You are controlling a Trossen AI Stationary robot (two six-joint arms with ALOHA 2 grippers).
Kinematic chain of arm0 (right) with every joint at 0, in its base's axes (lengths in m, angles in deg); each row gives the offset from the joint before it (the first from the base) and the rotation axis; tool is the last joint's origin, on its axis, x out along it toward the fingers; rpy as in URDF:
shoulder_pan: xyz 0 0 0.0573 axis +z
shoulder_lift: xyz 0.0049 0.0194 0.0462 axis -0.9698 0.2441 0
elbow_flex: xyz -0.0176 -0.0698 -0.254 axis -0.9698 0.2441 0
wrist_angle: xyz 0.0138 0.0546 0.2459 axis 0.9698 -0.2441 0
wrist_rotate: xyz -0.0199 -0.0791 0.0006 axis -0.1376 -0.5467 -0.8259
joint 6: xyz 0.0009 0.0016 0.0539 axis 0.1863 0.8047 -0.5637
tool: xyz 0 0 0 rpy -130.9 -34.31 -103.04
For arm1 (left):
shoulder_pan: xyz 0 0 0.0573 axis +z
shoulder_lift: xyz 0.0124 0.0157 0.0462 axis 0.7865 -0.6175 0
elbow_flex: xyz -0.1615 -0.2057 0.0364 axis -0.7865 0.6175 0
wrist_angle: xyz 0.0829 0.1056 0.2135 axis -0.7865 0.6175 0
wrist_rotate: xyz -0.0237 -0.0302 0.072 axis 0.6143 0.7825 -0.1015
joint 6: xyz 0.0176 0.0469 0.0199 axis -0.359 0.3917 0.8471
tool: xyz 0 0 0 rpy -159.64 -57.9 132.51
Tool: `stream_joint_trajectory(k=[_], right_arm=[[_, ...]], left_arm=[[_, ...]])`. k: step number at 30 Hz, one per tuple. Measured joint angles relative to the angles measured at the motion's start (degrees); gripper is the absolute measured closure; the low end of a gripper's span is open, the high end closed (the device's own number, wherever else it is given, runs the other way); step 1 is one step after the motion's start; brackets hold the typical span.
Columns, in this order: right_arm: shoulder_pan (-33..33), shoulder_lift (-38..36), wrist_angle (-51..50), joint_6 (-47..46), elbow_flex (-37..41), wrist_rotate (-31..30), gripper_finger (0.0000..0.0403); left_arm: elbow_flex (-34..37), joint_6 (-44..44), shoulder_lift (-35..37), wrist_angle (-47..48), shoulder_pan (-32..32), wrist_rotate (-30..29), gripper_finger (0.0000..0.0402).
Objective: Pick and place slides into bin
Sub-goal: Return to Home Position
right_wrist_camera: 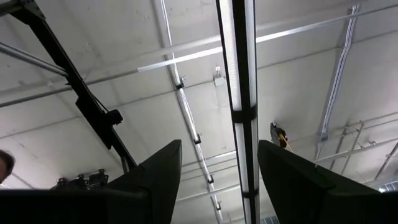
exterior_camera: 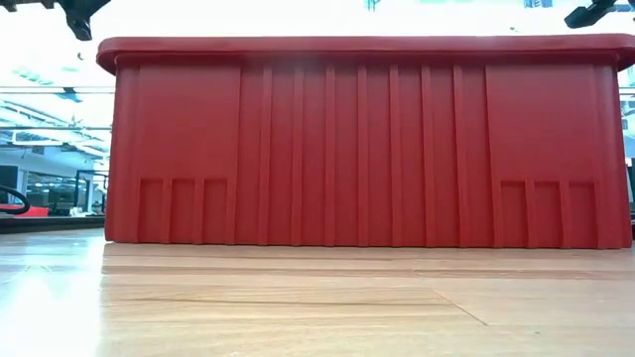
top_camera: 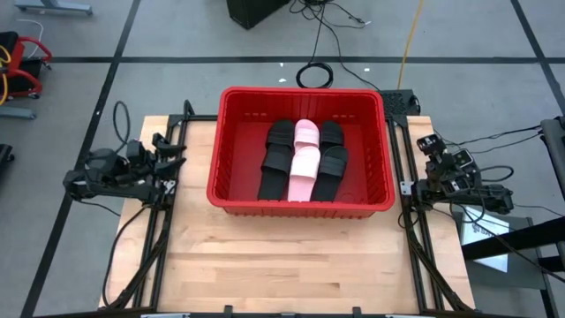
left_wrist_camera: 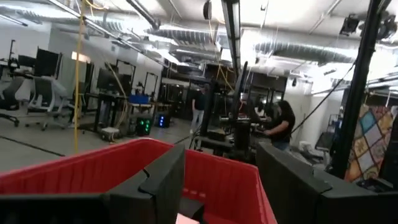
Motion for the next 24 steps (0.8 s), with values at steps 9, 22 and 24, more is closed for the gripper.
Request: stream_joint_trajectory(k=[9, 22, 24], right_arm=[[0.0, 0.0, -4.0, -2.1, 0.0, 0.0, 0.0202], [0.0, 0.0, -4.2, -1.2, 0.0, -0.3, 0.0202], [0.0, 0.0, -4.4, -1.2, 0.0, -0.2, 0.0202]], left_arm=[[5.8, 2.5, 0.0, -13.3, 0.0, -0.1, 0.0197], [17.1, 2.7, 0.0, -32.1, 0.0, 0.0, 0.0197], [19.3, 2.8, 0.0, -35.0, -0.1, 0.0, 0.0197]])
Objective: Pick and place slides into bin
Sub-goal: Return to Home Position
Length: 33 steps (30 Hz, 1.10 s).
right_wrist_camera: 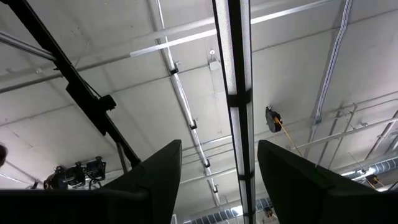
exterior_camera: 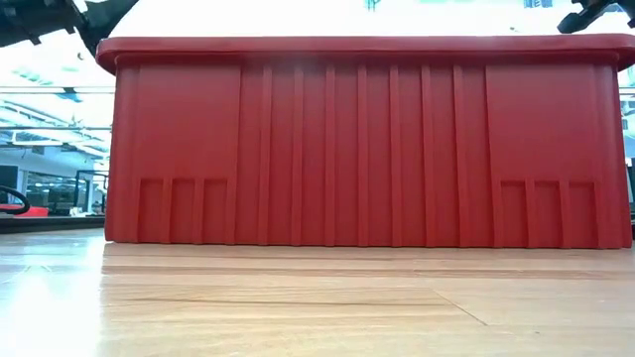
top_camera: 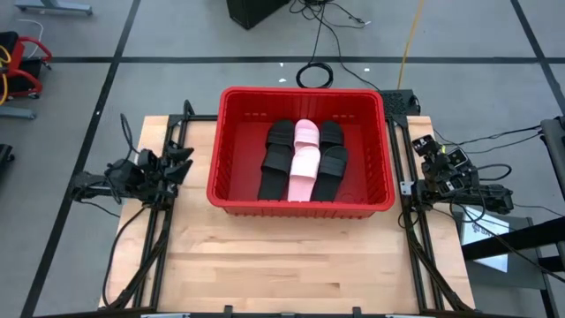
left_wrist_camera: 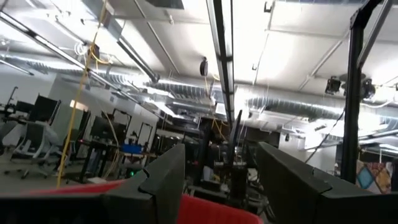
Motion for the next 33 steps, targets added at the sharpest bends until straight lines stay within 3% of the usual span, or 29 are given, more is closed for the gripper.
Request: stream_joint_trajectory(k=[12, 22, 26, 33], right_arm=[[0.0, 0.0, -5.8, -2.2, 0.0, 1.9, 0.0202], [0.0, 0.0, -8.9, -0.4, 0.0, 6.1, 0.0202], [0.0, 0.0, -12.4, 3.9, 0.0, 7.9, 0.0202], [0.0, 0.0, -22.3, 3.0, 0.0, 7.8, 0.0202]], left_arm=[[4.7, -1.6, 0.0, -1.9, -2.2, 1.9, 0.0197], [4.7, -5.5, 0.0, 7.2, -2.7, 1.1, 0.0197], [4.7, -5.6, 0.0, 7.6, -2.7, 1.3, 0.0197], [4.7, -5.2, -0.1, 9.9, -2.7, 1.4, 0.0197]])
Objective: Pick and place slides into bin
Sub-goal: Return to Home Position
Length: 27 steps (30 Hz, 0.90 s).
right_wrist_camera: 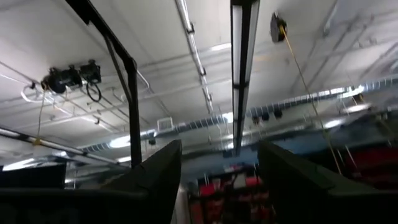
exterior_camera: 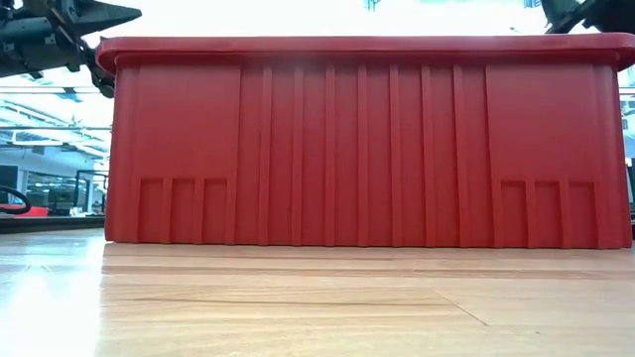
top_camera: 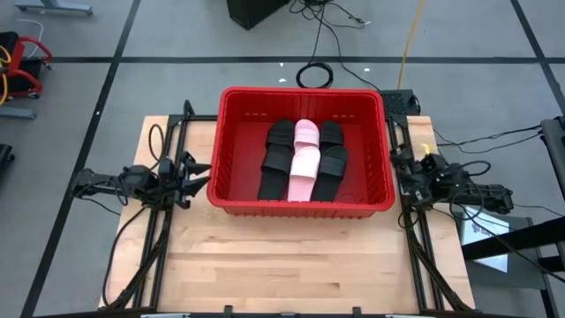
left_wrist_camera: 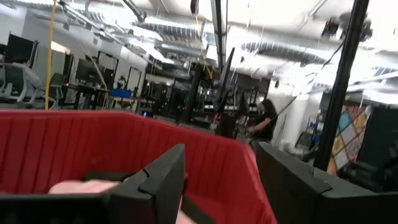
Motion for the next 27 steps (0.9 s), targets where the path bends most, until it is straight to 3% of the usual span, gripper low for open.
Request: stream_joint_trajectory(k=[6, 10, 16, 19, 27], right_arm=[[0.0, 0.0, -12.4, -2.0, 0.0, -0.2, 0.0202], [0.0, 0.0, -17.6, 2.1, 0.0, -0.3, 0.0202], [0.0, 0.0, -18.6, 11.6, 0.0, -0.2, 0.0202], [0.0, 0.0, -19.6, 14.5, 0.0, -0.2, 0.0202], [0.0, -0.1, -28.6, 10.0, 0.0, -0.1, 0.0202]], left_arm=[[0.0, -1.7, 0.0, 6.3, 0.0, 0.1, 0.0197], [-0.1, -2.1, 0.0, 9.7, 0.0, 2.5, 0.0197], [-0.1, 9.1, 0.0, 10.6, 0.0, 12.1, 0.0197], [-0.1, 11.0, 0.0, 11.0, 0.0, 13.5, 0.0197], [-0.1, 11.1, 0.0, 12.2, 0.0, 13.5, 0.0197]])
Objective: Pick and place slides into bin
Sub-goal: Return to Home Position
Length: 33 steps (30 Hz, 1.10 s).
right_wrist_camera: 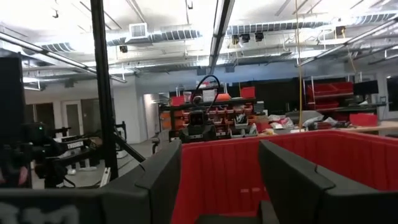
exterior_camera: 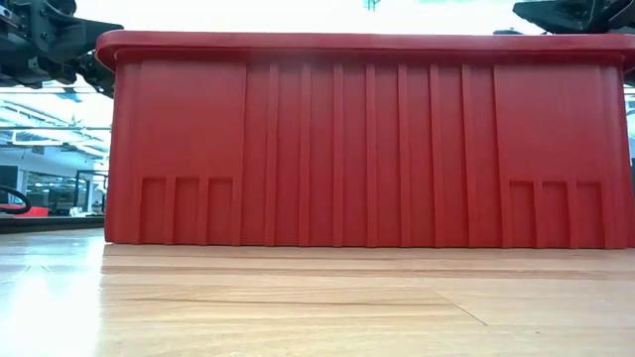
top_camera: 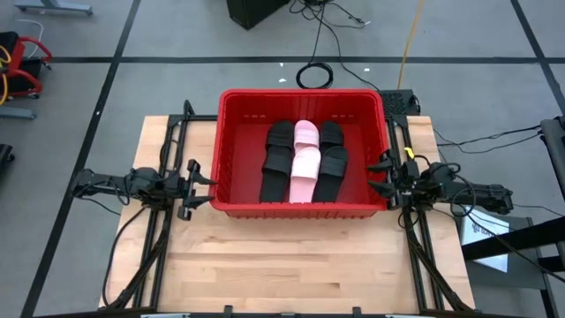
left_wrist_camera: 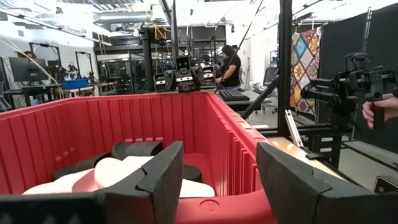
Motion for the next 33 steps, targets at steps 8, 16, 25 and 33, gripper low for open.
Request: stream_joint_trajectory(k=[8, 16, 25, 33], right_arm=[[0.0, 0.0, 0.2, 1.0, 0.0, 0.2, 0.0202], [0.0, 0.1, 5.5, 1.2, 0.0, 0.1, 0.0202], [0.0, 0.2, 11.8, 1.2, 0.0, 0.0, 0.0202], [0.0, 0.2, 11.4, 1.2, 0.0, 0.0, 0.0202]], left_arm=[[0.0, 0.2, 0.0, -0.4, 0.0, -0.6, 0.0197], [0.1, 0.2, -0.1, -1.5, 0.0, -1.0, 0.0197], [0.1, 0.2, -0.1, -1.6, 0.0, -1.1, 0.0197], [0.1, 0.2, -0.1, -1.7, 0.0, -1.1, 0.0197]])
